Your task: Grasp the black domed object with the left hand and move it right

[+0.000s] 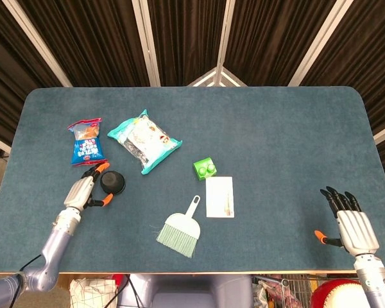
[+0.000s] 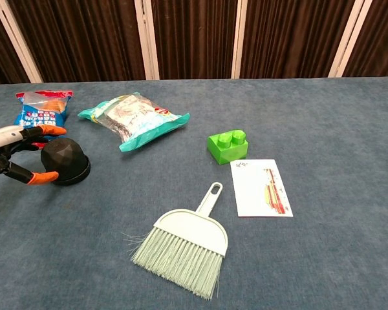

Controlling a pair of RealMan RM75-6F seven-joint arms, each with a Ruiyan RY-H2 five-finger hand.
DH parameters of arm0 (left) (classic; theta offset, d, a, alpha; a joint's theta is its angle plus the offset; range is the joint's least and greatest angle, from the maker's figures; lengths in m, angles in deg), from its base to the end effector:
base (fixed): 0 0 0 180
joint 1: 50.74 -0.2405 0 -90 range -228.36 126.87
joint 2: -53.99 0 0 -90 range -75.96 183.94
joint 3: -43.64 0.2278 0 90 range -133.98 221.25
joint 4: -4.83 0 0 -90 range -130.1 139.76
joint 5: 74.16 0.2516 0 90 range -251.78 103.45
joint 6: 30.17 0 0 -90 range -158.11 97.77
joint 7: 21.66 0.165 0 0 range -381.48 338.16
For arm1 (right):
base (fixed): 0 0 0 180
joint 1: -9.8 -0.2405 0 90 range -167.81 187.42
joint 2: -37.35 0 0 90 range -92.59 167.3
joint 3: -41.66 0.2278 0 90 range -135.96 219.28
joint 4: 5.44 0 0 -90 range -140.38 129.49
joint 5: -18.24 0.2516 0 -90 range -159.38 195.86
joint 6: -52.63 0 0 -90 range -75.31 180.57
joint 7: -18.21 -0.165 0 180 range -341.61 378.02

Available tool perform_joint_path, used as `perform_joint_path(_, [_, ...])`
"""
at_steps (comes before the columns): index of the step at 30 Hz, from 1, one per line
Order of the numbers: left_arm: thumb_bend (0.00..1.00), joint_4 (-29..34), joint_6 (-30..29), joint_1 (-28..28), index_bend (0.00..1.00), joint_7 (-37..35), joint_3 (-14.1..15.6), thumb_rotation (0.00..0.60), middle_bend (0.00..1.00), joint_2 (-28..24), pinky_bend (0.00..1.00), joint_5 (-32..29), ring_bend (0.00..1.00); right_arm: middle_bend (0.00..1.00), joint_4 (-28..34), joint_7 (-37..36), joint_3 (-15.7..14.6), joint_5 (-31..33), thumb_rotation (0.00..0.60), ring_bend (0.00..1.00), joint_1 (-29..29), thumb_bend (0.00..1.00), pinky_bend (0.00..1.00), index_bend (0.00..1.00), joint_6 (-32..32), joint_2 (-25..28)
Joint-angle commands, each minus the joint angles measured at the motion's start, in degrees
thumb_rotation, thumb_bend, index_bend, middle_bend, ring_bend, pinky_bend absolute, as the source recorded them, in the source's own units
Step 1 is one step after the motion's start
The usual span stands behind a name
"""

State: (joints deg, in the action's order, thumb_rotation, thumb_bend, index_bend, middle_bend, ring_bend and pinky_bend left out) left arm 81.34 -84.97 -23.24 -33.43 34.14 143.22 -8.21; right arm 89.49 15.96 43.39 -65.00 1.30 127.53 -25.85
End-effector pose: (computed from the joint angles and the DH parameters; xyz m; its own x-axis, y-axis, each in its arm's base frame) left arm -0.2439 0.3242 -0.0542 -0.0522 0.3449 0.9372 0.9981 0.0500 0.0372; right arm -0.3000 -0.2137 0.0812 0.3280 -0.1784 0.9277 -0.9436 -0.0156 0.3306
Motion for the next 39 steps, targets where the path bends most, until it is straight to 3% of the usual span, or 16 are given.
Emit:
perform_joint_path(1, [0.44, 0.32, 0.25, -0.03, 0.10, 0.01, -0.13, 0.600, 0.00, -0.38, 0.00, -0.25, 0.00, 0.08, 0.10, 0.01, 0.04, 0.06, 0.600, 0.12, -0.08, 0.22, 0.04, 0.10, -0.07, -0.02])
perform_joint_path(11, [0.47, 1.00, -1.95, -0.34, 0.14, -0.16, -1.54, 0.600, 0.18, 0.14, 0.00, -0.43, 0.00, 0.08, 0.38, -0.27, 0.02, -0.02, 0.600, 0.12, -0.14, 0.22, 0.04, 0.10, -0.12, -0.09])
perform_joint_path(18, [0.57, 1.05, -2.67, -0.26, 0.20, 1.41, -2.25, 0.600, 0.33, 0.63, 0.00, -1.51, 0.00, 0.08, 0.20, -1.42, -0.03, -0.14, 0.600, 0.12, -0.17, 0.22, 0.04, 0.10, -0.24, 0.13])
perform_joint_path(27, [0.63, 4.36, -4.39, -0.65, 0.22, 2.02, -3.61, 0.600, 0.39, -0.60, 0.00, -1.94, 0.00, 0.08, 0.04, -1.48, -0.08, -0.13, 0.600, 0.12, -0.11, 0.22, 0.04, 0.10, -0.13, 0.07])
perform_joint_path(39, [0.63, 16.22, -8.59, -1.10, 0.23, -0.68, -5.48, 0.600, 0.38, -5.78, 0.00, 3.34, 0.00, 0.08, 0.63, -1.07, -0.01, -0.31, 0.600, 0.12, -0.22, 0.22, 0.04, 0.10, 0.07, 0.12])
